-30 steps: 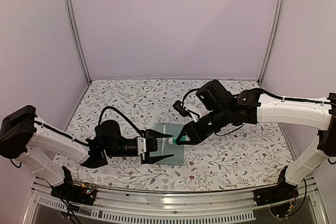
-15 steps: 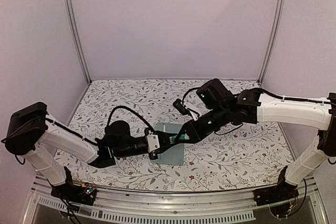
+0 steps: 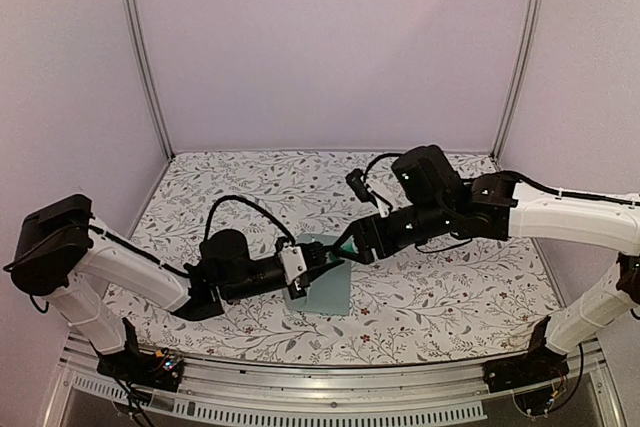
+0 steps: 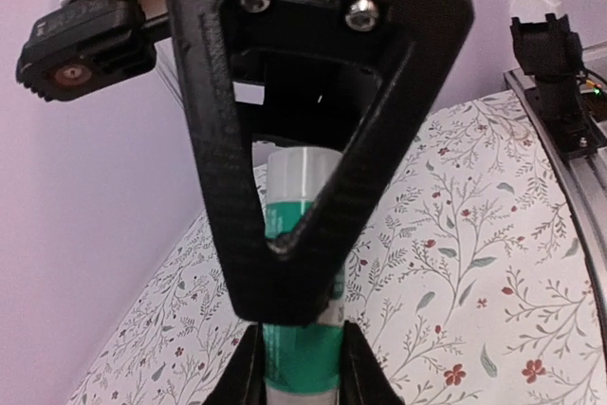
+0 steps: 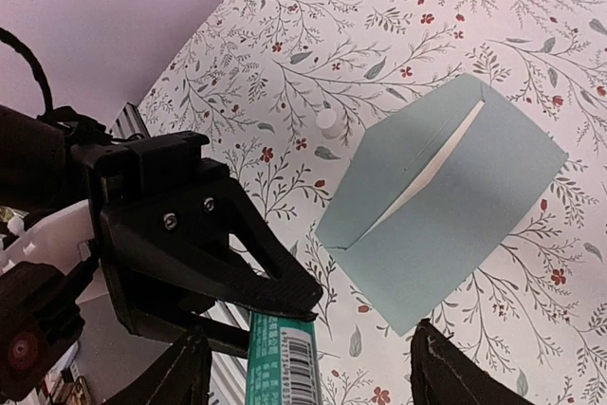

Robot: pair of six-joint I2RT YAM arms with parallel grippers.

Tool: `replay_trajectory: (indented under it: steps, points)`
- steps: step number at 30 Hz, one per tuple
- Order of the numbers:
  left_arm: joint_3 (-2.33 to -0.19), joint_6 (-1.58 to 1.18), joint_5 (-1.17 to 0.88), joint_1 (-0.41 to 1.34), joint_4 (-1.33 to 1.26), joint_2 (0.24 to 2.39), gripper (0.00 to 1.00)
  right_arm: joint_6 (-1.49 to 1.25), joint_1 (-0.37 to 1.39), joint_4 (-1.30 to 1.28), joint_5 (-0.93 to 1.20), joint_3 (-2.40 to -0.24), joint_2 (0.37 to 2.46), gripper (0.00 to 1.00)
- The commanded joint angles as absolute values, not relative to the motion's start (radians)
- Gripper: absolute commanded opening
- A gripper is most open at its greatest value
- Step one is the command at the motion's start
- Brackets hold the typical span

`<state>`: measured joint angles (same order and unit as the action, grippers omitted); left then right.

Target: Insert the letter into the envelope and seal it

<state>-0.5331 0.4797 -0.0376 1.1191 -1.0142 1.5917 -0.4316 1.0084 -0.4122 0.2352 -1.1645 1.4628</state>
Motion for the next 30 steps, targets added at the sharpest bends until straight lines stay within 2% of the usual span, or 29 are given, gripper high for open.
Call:
replay_trajectory:
  steps: [1,11,16,28,30]
  points:
    - [-0.569,0.332,-0.073,1.111,-1.117,1.602,0.00,-0.491,1.009,-0.190,0.148,-1.066,1.339,0.72]
    - [-0.632,0.219,-0.036,1.111,-1.124,1.640,0.00,-0.515,1.029,-0.087,0.090,-1.037,1.287,0.57]
    - [-0.649,0.181,-0.011,1.110,-1.138,1.658,0.00,-0.515,1.035,-0.080,0.082,-1.046,1.298,0.44]
    - [-0.646,0.103,-0.004,1.105,-1.192,1.662,0.00,-0.523,1.042,-0.074,0.050,-1.033,1.314,0.42]
    - [-0.643,0.094,-0.007,1.105,-1.203,1.667,0.00,-0.525,1.042,-0.075,0.048,-1.031,1.320,0.39]
